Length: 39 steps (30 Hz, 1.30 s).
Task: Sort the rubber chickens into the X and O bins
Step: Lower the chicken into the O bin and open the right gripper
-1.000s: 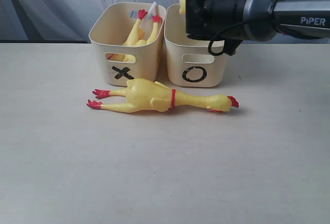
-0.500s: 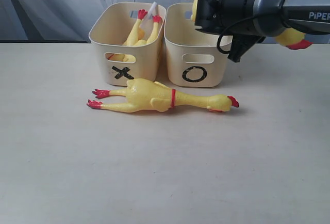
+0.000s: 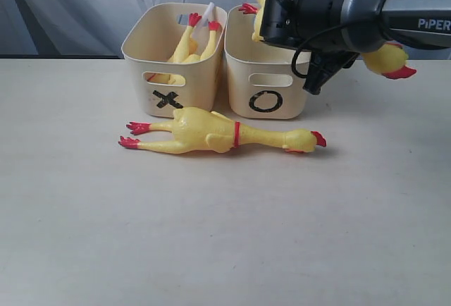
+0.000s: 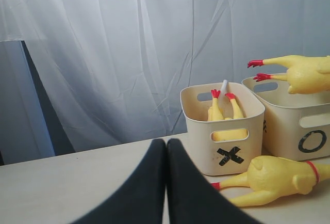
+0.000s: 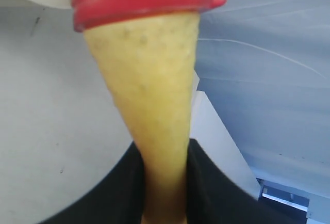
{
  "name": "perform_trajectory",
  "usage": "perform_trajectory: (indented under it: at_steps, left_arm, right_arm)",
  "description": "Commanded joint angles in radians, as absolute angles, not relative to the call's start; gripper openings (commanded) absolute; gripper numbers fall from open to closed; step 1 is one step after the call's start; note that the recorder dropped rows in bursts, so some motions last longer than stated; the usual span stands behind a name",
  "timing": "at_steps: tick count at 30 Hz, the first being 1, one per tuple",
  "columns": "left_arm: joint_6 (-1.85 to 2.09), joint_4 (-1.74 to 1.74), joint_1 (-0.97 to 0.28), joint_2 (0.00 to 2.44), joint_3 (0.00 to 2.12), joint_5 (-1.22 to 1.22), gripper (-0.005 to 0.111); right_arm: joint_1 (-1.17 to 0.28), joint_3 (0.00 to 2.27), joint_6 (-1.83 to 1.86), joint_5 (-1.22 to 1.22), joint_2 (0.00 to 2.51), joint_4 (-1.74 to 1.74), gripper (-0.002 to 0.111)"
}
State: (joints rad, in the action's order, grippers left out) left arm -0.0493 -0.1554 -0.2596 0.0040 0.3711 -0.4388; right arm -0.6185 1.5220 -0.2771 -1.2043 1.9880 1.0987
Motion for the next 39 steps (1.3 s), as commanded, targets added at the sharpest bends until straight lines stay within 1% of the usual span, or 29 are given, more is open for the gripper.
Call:
perform_trajectory:
  at_steps: [1, 5, 7, 11, 12, 14, 26, 34, 39]
  left_arm:
    - [-0.048, -0.154, -0.26, 0.0, 0.367, -0.426, 0.0]
    - [-0.048, -0.154, -0.26, 0.0, 0.367, -0.426, 0.0]
    - [-0.048, -0.154, -0.26, 0.0, 0.367, -0.426, 0.0]
    - [-0.048, -0.154, -0.26, 0.0, 0.367, -0.426, 0.0]
    - [-0.048, -0.154, -0.26, 0.0, 0.367, -0.426, 0.0]
    - [-0.048, -0.154, -0.26, 0.0, 0.367, -0.426, 0.0]
    - [-0.048, -0.154, -0.26, 0.0, 0.367, -0.426, 0.0]
    - [-0.048, -0.154, -0.26, 0.0, 0.367, -0.424, 0.0]
    - [-0.048, -0.154, -0.26, 0.0, 0.367, -0.424, 0.0]
  right_arm:
    - [-0.618, 1.532, -0.28, -1.202, 1.981, 1.115, -0.001]
    - [-0.618, 1.532, -0.28, -1.197, 1.981, 1.115, 0.001]
    - [-0.618, 1.532, -0.28, -1.195, 1.981, 1.115, 0.009]
    - [-0.618, 1.532, -0.28, -1.193, 1.981, 1.119, 0.031]
    - [-0.618, 1.532, -0.28, -1.193, 1.981, 1.125, 0.035]
    - [-0.618, 1.532, -0.28, -1.193, 1.981, 1.137, 0.038]
    - [-0.62, 1.532, -0.282, -1.173, 1.981, 1.187, 0.038]
    - [-0.697, 1.532, -0.282, -1.079, 1.981, 1.254, 0.038]
    - [-0.718, 1.532, -0.282, -1.05, 1.981, 1.236, 0.038]
